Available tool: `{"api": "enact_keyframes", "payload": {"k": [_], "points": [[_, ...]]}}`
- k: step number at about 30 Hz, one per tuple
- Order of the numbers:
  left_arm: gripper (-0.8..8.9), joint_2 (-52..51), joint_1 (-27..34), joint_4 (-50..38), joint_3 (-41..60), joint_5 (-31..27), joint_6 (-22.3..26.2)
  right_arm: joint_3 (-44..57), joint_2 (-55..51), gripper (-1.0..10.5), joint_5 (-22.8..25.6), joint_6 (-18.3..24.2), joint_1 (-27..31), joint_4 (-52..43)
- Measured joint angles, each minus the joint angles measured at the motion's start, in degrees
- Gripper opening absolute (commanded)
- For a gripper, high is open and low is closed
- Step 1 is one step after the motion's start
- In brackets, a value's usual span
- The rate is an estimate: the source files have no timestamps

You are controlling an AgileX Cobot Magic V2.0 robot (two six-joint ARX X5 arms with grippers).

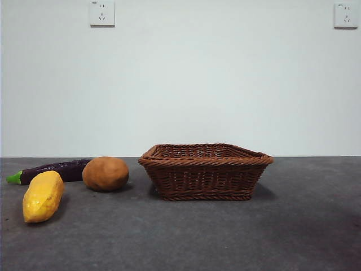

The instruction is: Help me put the vegetables on the table into the basket

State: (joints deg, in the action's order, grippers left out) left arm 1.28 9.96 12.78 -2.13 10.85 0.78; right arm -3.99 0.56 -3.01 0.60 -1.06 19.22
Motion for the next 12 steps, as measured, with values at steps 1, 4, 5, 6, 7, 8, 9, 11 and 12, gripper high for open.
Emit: {"api": "enact_keyframes", "payload": {"k": [1, 4, 5, 6, 7, 8, 9, 11, 12], "points": [[-0.04, 0.0, 0.0, 0.0, 0.0, 0.0, 0.0, 0.0, 0.0, 0.0, 0.0, 0.0, 0.0, 0.0], [-0.04, 0.0, -0.2, 0.0, 0.0, 0.0, 0.0, 0.0, 0.0, 0.0, -0.3, -0.1, 0.0, -0.1], [-0.04, 0.0, -0.2, 0.0, 0.0, 0.0, -0.2, 0.0, 0.0, 0.0, -1.1, -0.9, 0.0, -0.1], [-0.04, 0.0, -0.2, 0.0, 0.0, 0.0, -0.8, 0.0, 0.0, 0.0, -1.9, -2.4, 0.0, -0.2], [-0.04, 0.0, -0.2, 0.0, 0.0, 0.0, -1.9, 0.0, 0.0, 0.0, -2.2, -4.2, 0.0, -0.4], [-0.04, 0.0, -0.2, 0.0, 0.0, 0.0, -3.1, 0.0, 0.0, 0.0, -2.4, -5.9, 0.0, -1.2], [-0.05, 0.0, -0.2, 0.0, 0.0, 0.3, -4.3, 0.0, 0.0, 0.0, -3.1, -7.8, 0.0, -1.9], [-0.06, 0.0, -0.2, 0.4, -0.2, 2.8, -7.0, 0.0, 0.0, -0.1, -5.1, -11.6, 0.0, -3.9], [-0.06, 0.1, -0.2, 1.0, -0.9, 4.5, -8.5, -0.3, 0.0, -0.1, -5.5, -13.2, 0.0, -4.3]]}}
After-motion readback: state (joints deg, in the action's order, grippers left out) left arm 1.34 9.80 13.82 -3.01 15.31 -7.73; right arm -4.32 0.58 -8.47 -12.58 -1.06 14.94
